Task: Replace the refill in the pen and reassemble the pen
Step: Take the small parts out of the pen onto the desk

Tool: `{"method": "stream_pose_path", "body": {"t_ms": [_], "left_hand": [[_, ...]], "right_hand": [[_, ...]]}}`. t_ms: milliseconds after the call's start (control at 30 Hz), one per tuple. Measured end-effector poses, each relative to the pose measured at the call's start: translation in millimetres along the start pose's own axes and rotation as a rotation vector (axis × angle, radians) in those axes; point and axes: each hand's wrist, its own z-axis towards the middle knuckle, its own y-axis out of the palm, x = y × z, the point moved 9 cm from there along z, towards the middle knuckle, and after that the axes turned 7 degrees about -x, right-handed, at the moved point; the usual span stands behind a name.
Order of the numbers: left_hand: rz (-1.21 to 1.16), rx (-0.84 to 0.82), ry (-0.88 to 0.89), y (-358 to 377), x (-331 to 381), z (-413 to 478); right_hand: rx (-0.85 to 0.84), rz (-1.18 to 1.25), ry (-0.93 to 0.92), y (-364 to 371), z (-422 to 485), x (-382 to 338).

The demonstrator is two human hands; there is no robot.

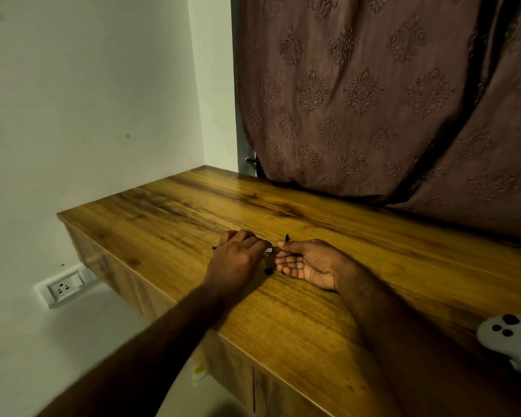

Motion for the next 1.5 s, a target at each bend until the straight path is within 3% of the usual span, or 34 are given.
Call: {"method": "stream_pose_path", "body": {"t_ms": [300,700,1100,1500], "left_hand": [[-0.077,0.067,-0.018,-4,-5,-3],[0.066,0.157,0.064,-5,5,-1],[0.001,0.064,0.0,-4,0,-1],[-0.183,-0.01,-0.105,3,-14,-2]], "right_hand": [[-0.093,0.023,-0.05,4,0,-2],[-0.103,0.022,0.012,5,-1,0],[-0.077,0.024,0.018,3,1,1],[-0.142,0.04,-0.14,6,0,-9]]}}
